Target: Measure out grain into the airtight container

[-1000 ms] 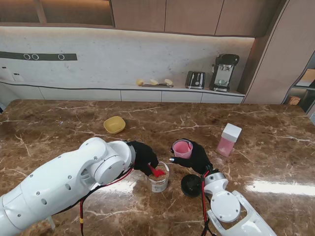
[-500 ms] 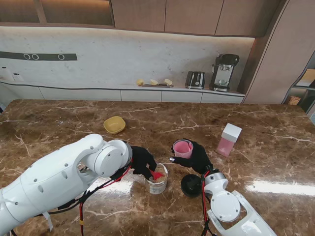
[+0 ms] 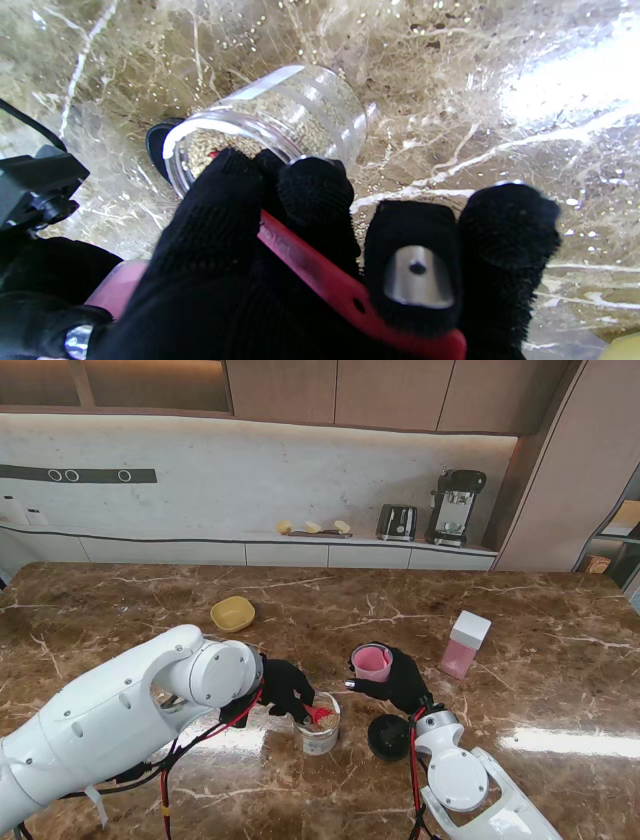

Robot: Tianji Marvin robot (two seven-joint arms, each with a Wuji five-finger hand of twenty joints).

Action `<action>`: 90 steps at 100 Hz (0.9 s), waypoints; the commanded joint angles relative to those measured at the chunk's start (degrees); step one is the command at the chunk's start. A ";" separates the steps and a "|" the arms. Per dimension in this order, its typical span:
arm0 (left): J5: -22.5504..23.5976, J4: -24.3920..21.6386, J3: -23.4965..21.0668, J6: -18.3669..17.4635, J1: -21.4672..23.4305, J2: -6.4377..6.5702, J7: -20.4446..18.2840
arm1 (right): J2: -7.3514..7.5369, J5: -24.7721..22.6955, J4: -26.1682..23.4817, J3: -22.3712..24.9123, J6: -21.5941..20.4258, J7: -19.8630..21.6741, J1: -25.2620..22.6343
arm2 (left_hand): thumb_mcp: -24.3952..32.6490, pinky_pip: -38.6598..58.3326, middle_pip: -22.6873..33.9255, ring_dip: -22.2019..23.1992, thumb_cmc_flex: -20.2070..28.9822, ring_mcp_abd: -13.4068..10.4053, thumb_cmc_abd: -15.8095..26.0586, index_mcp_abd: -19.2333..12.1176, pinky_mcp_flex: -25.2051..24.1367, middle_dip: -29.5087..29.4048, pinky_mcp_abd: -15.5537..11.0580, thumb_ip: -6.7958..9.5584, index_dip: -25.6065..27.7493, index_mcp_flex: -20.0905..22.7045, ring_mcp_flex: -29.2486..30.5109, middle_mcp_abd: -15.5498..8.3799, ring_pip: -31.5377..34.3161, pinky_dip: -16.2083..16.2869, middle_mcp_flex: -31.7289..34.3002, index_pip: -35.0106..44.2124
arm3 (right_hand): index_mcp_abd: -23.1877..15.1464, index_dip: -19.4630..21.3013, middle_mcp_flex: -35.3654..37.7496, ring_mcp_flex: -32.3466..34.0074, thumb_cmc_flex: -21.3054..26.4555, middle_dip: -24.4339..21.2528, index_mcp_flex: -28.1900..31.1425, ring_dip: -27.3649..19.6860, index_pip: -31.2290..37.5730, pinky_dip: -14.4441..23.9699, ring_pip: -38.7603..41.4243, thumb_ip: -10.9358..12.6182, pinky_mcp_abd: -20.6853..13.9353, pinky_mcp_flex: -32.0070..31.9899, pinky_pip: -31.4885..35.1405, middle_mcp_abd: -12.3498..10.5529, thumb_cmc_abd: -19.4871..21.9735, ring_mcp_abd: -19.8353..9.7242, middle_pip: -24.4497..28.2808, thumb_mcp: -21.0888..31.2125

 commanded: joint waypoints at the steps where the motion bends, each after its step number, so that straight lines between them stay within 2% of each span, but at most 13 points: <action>1: -0.64 0.43 -0.14 0.76 -0.10 0.25 -0.42 | -0.19 0.24 0.32 -0.07 0.39 0.68 -0.28 | 4.08 4.77 0.48 -0.15 2.23 0.30 -0.39 -5.97 0.61 0.57 1.15 0.14 1.04 -0.34 1.73 -1.07 4.43 0.61 3.94 1.12 | -8.72 0.46 -1.20 -0.71 1.98 -0.85 4.54 -0.42 2.05 1.12 0.11 -0.93 -0.38 -0.42 -0.79 -1.45 13.32 -1.23 0.16 9.50; 32: -1.97 0.72 -2.22 1.87 1.30 0.41 -0.91 | -0.18 0.24 0.50 -0.16 0.37 0.75 -0.17 | 3.66 4.76 0.47 -0.14 2.36 0.33 -0.22 -5.96 0.37 0.60 1.39 0.19 1.02 -0.34 1.72 -0.96 4.41 0.68 3.88 1.19 | -8.86 0.48 -1.17 -0.66 2.05 -0.86 4.61 -0.43 2.07 1.15 0.14 -0.92 -0.41 -0.31 -0.83 -1.47 13.26 -1.25 0.19 9.50; 90: -1.91 -0.97 -11.70 0.98 9.54 0.03 0.18 | -0.16 0.21 0.74 -0.46 0.57 0.90 -0.01 | 2.80 5.01 0.58 -0.05 2.51 0.80 0.12 -6.98 0.22 0.74 1.72 0.14 1.73 -0.59 1.71 -0.92 4.45 0.92 3.66 1.31 | -8.85 0.49 -1.18 -0.70 2.29 -0.87 4.60 -0.46 2.07 1.19 0.10 -0.90 -0.41 -0.30 -0.89 -1.56 13.14 -1.26 0.22 9.61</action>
